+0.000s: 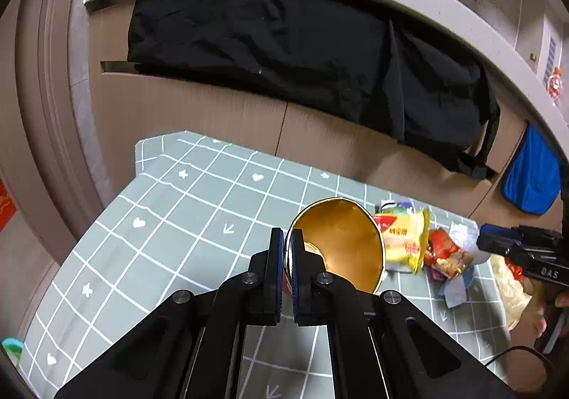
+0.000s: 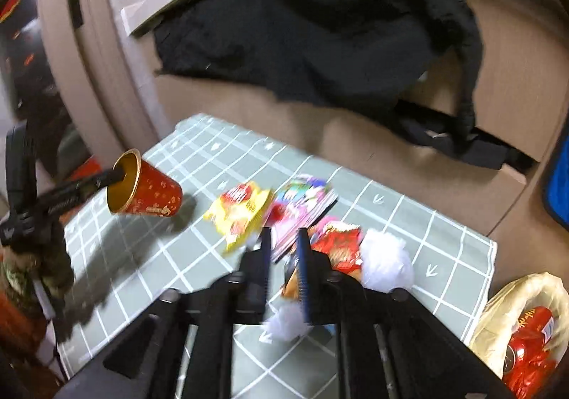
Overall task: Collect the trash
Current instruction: 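Grasp the yellow chip bag with the right gripper while the left lifts the cup, then carry the cup and chip bag over the yellow bag and open both grippers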
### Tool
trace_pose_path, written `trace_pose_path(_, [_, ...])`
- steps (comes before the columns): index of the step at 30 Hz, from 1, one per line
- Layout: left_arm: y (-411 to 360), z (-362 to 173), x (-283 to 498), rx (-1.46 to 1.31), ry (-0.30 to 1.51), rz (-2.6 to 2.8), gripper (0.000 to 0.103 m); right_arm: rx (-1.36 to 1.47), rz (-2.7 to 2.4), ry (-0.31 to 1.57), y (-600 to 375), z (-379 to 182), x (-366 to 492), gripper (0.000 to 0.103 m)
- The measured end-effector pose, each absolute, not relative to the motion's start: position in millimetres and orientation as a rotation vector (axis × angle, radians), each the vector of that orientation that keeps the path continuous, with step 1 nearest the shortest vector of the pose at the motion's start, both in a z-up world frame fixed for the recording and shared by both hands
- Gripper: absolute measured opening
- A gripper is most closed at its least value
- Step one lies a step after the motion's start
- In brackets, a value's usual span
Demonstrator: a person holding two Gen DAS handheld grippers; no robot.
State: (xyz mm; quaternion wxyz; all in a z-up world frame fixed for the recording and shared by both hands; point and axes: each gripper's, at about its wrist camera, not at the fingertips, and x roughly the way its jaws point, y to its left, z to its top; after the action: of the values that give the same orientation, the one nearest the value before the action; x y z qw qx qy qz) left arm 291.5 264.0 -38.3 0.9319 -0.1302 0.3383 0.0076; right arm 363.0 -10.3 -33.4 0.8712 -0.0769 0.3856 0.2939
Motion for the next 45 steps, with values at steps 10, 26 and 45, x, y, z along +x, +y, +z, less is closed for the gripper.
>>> trace_pose_path(10, [267, -59, 296, -0.229, 0.772, 0.066, 0.006, -0.273, 0.753, 0.819, 77, -59, 426, 0.047])
trace_pose_path(26, [266, -78, 311, -0.302, 0.808, 0.017, 0.005, -0.273, 0.66, 0.881, 35, -70, 385, 0.011])
trace_pose_path(45, [115, 83, 302, -0.091, 0.439, -0.093, 0.004, -0.105, 0.415, 0.488, -97, 64, 324, 0.011])
